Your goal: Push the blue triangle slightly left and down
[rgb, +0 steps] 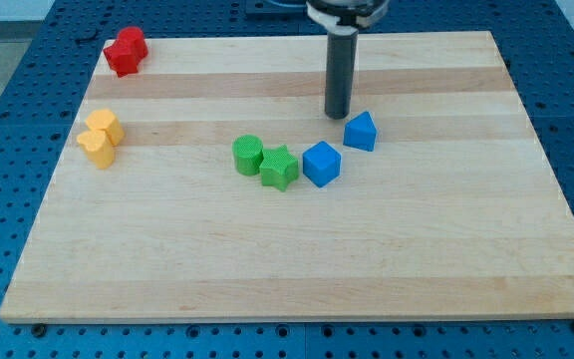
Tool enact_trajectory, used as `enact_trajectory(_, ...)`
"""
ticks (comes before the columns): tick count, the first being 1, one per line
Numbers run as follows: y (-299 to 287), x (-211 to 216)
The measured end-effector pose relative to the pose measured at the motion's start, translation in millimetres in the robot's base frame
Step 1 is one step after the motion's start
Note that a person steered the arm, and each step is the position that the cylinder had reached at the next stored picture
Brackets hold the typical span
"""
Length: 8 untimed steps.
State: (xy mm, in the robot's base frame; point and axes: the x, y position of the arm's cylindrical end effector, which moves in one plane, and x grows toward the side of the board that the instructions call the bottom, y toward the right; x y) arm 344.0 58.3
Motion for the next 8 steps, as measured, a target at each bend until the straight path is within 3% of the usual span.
enact_trajectory(3,81.3,-6.4)
enact_trajectory(8,47.6,56.6)
